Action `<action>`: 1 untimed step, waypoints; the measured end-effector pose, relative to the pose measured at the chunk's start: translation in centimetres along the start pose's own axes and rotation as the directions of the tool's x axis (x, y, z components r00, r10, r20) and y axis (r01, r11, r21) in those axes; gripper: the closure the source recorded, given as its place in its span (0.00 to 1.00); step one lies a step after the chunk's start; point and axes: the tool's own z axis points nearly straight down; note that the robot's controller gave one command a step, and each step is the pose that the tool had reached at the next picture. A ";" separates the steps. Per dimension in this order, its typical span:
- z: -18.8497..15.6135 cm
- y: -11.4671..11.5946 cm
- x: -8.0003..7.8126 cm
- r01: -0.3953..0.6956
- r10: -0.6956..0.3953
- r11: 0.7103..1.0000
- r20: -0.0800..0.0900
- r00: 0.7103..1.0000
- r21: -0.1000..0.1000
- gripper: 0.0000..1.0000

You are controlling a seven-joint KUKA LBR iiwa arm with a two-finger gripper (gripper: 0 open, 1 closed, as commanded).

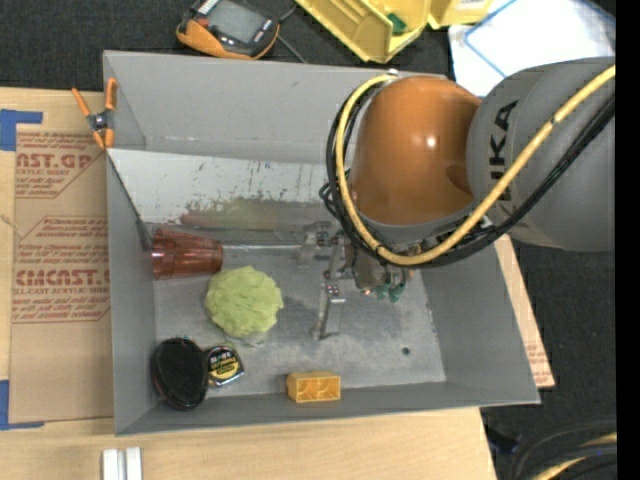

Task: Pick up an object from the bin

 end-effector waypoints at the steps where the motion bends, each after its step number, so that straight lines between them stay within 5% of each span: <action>1: 0.0 0.0 0.0 0.000 0.000 1.000 0.000 1.000 0.000 0.00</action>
Offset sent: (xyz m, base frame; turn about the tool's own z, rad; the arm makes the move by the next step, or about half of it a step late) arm -0.0133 0.0057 -0.0411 0.2526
